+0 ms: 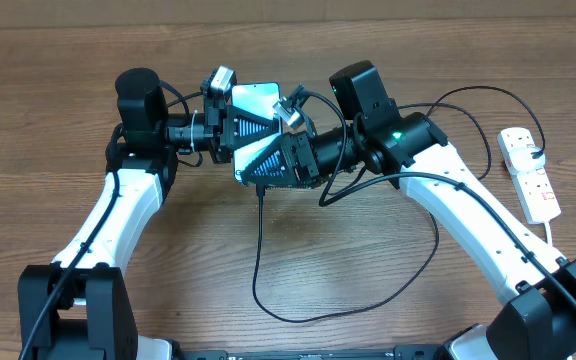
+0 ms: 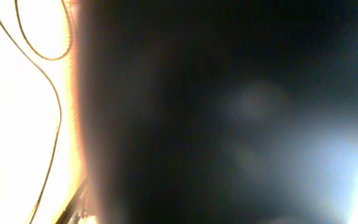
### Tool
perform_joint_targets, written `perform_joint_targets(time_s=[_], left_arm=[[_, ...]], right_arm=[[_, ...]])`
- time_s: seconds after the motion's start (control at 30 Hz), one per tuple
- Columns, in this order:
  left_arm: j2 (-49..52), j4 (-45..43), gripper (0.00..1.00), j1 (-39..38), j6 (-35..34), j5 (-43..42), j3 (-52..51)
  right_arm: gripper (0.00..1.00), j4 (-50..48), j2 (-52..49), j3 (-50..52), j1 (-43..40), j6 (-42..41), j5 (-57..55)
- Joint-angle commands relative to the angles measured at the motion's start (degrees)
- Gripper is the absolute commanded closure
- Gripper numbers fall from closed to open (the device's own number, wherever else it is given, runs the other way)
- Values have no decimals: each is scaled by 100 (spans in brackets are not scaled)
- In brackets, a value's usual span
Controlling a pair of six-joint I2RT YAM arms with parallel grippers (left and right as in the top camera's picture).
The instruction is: Plug charger to phone and switch on socket
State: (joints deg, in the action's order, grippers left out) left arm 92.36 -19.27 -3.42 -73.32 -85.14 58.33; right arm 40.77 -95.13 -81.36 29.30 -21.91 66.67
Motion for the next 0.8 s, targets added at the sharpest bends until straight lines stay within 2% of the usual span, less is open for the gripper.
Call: perform_joint_targets(time_s=[0.0,0.07,0.27,0.47,0.77], left_arm=[[-203,-114,96,186,87,-15,55],[-203,-114,96,291,39,46,55],[-203,-114,96,481,-26,111,55],[-203,-114,96,479,-87,155,55],[-203,-114,96,479,-367,404,55]], right_arm=[[9,328,-24,-17,20,348,-9],[15,369,-24,-17,20,385,-13],[44,-28,-24,-17,20,356,-15],[46,-654,-24,-17,59,-387,-175],[60,-667,-24,-17,367,-511,-717]])
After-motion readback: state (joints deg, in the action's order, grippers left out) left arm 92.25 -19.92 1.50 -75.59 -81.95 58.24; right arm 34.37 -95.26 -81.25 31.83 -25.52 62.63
